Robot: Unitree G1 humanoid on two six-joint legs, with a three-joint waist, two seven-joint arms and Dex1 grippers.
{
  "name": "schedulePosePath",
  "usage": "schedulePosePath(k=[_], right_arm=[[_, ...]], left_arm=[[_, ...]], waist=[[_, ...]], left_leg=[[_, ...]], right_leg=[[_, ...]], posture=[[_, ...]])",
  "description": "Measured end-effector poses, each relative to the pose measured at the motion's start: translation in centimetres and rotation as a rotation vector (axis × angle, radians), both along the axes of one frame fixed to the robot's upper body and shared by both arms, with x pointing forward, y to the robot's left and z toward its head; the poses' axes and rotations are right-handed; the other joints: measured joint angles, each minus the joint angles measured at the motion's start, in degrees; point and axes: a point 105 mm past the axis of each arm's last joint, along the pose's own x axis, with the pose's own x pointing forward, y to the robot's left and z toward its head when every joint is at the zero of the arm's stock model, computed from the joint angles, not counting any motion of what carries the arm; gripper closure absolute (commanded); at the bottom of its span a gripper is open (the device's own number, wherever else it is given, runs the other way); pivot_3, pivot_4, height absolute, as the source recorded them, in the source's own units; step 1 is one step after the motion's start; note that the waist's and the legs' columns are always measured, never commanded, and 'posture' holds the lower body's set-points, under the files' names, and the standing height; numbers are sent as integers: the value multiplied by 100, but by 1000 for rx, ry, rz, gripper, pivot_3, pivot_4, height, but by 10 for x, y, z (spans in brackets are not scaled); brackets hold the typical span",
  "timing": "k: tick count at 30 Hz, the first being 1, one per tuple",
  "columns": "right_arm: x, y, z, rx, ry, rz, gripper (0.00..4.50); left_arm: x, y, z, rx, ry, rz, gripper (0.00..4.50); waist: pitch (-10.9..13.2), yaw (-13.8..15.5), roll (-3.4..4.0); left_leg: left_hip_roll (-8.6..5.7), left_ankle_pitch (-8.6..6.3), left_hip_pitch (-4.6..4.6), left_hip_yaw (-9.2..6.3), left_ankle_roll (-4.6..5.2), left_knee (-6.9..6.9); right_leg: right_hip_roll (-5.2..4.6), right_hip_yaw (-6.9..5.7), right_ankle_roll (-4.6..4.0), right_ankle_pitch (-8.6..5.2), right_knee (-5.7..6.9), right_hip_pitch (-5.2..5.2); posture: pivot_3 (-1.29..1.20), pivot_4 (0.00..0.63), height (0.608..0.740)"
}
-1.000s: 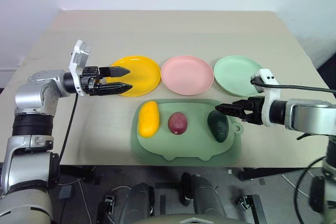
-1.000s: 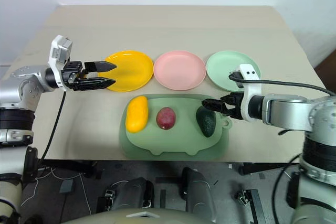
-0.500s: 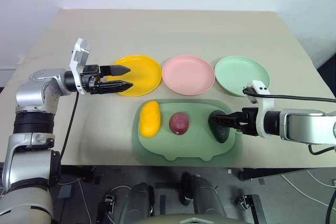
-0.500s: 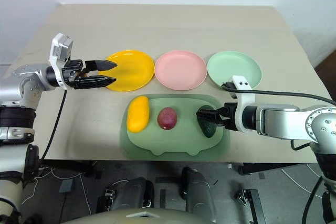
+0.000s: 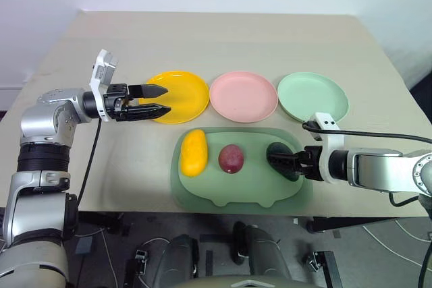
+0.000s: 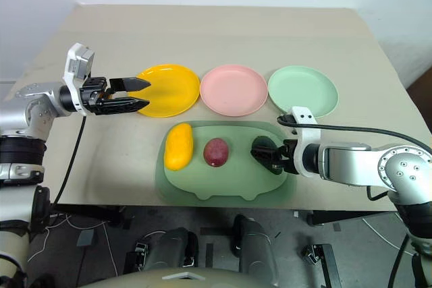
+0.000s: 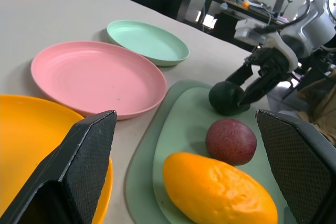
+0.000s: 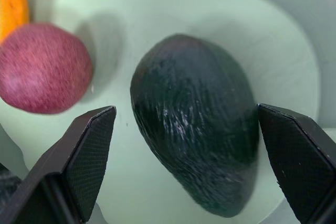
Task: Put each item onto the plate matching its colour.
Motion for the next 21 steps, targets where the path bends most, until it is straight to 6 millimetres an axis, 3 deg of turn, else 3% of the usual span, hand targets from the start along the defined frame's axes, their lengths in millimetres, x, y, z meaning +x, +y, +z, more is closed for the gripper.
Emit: schedulePosePath(k=[3,10,21], right_arm=[[-3,0,-5,-26,17,1,0],[-1,-2,-7,-75,19,-16,1658],[3,8,2,-6,-12,18,1658]], left_arm=[[0,0,0,-1,10,2,50],[0,1,0,0,11,4,0],[-1,1,1,-1,15,3,0]], waist=[[0,16,0],[0,18,0],[0,16,0]], left_leg=[[0,0,-1,1,0,2],[0,-1,-2,0,1,3],[0,-1,-4,0,2,3]], right_leg=[[-1,0,0,0,-1,1],[0,0,1,1,-2,0],[1,0,1,1,-1,-2]], posture=[[0,150,740],[0,150,740],[0,150,740]])
